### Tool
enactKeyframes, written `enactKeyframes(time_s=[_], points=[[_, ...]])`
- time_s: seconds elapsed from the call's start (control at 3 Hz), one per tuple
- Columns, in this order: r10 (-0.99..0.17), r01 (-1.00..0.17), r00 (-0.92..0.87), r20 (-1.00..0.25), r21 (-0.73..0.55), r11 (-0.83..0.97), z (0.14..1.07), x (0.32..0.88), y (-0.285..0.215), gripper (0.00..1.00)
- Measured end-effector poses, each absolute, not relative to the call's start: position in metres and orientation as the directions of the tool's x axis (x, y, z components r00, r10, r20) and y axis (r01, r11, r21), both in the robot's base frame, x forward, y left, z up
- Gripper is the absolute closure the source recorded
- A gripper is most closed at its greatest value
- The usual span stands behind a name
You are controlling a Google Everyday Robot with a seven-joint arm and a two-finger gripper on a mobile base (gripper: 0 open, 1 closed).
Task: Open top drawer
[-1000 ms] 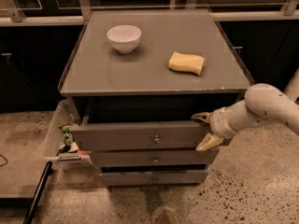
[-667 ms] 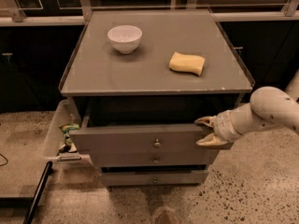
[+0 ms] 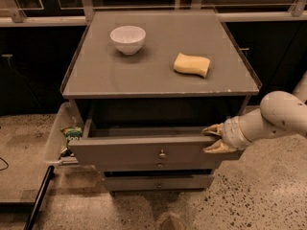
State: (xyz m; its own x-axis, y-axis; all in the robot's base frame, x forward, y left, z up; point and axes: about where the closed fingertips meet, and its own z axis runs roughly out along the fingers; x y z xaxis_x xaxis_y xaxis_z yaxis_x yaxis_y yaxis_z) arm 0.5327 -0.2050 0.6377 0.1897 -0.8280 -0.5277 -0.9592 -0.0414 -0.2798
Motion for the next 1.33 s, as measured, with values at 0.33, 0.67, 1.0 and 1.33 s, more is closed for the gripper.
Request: enactKeyframes(time_s=[0.33,0.67,1.0,1.33], points=[[-0.824,-0.962,0.192,-0.533,-0.270,-0.050,0.6348,0.5147,-0.2108,0.81],[-0.824,-0.962,0.192,-0.533,-0.270,-0.050,0.6348,0.5147,-0.2108,0.58],[-0.824,-0.962,0.192,-0.533,-0.270,-0.050,0.6348,0.5147,-0.2108,0.35],[-0.822,-0.962,0.193,-0.535,-0.267,-0.051,0.6318,0.5199,-0.2102,0.11]])
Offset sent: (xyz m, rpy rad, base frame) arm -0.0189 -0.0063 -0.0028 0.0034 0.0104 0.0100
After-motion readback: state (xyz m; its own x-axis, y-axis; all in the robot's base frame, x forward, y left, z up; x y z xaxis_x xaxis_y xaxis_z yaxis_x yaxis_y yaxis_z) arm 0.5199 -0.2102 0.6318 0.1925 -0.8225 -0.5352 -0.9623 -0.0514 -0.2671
